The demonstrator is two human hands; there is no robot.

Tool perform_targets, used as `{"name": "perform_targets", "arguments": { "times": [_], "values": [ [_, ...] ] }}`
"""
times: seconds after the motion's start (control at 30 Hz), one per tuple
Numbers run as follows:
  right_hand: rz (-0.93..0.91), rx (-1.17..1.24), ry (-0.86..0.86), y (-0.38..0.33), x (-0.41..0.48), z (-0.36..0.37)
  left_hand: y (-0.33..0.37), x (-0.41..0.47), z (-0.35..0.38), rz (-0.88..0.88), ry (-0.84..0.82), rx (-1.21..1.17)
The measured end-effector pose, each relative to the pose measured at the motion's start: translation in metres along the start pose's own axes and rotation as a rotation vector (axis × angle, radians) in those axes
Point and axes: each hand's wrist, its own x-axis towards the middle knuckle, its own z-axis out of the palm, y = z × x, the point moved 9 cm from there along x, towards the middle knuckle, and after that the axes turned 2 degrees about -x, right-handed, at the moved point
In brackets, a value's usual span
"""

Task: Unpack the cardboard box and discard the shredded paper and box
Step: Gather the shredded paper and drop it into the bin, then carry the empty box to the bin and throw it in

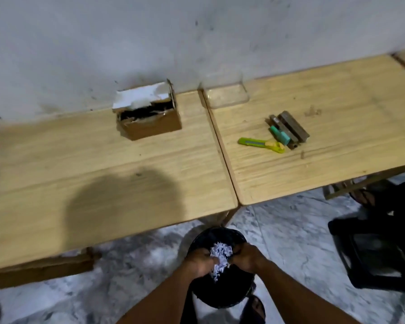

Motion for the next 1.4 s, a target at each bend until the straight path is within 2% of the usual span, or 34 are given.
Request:
{"name": "perform_targets", "arguments": {
  "times": [0.17,0.27,0.33,0.4,0.5,0.57,0.63,0.67,0.7,0.73,0.8,0.87,0.93,1.0,1.1,1.23,1.4],
  "values": [
    [-0.055,-0.16,-0.098,-0.078,-0.066,-0.077,0.043,-0.078,-0.075,0.096,-0.135,0.026],
    [-0.085,-0.166,-0.143,-0.132,-0.101,-0.129,0.071,-0.118,-0.15,0.182,-0.068,-0.098],
    [-0.158,-0.214,-0.091,-0.178,-0.122,-0.165,0.085,-0.128,-0.205,0.286,0.069,-0.202],
    [-0.258,-0.174,0.032,-0.22,-0.134,-0.201,0.095,-0.129,-0.257,0.397,0.306,-0.219],
    [-0.458,-0.047,0.296,-0.274,-0.137,-0.246,0.099,-0.123,-0.303,0.461,0.635,-0.006],
    [-0.575,-0.08,0.459,-0.304,-0.136,-0.262,0.095,-0.105,-0.307,0.434,0.74,0.159],
    [-0.663,-0.144,0.526,-0.333,-0.126,-0.266,0.093,-0.087,-0.306,0.411,0.829,0.259],
    [-0.688,-0.177,0.534,-0.343,-0.117,-0.264,0.093,-0.082,-0.308,0.458,0.894,0.201],
    [-0.702,-0.194,0.531,-0.351,-0.107,-0.261,0.091,-0.08,-0.313,0.515,0.959,0.013],
    [-0.71,-0.178,0.521,-0.356,-0.099,-0.259,0.085,-0.082,-0.322,0.549,1.026,-0.253],
    [-0.712,-0.043,0.492,-0.362,-0.081,-0.257,0.068,-0.085,-0.346,0.494,1.152,-0.785],
    [-0.706,0.095,0.511,-0.363,-0.067,-0.258,0.069,-0.076,-0.368,0.435,1.075,-1.089],
    [-0.71,0.108,0.584,-0.366,-0.059,-0.26,0.089,-0.059,-0.391,0.471,0.869,-1.221],
    [-0.712,0.092,0.646,-0.368,-0.051,-0.262,0.115,-0.058,-0.405,0.486,0.761,-1.098],
    [-0.715,0.12,0.664,-0.371,-0.041,-0.264,0.143,-0.073,-0.41,0.524,0.781,-0.858],
    [-0.687,0.233,0.682,-0.375,-0.028,-0.269,0.143,-0.061,-0.413,0.514,0.828,-0.809],
    [-0.661,0.439,0.65,-0.387,-0.013,-0.279,0.147,-0.048,-0.424,0.52,0.813,-0.86]
  ]
}}
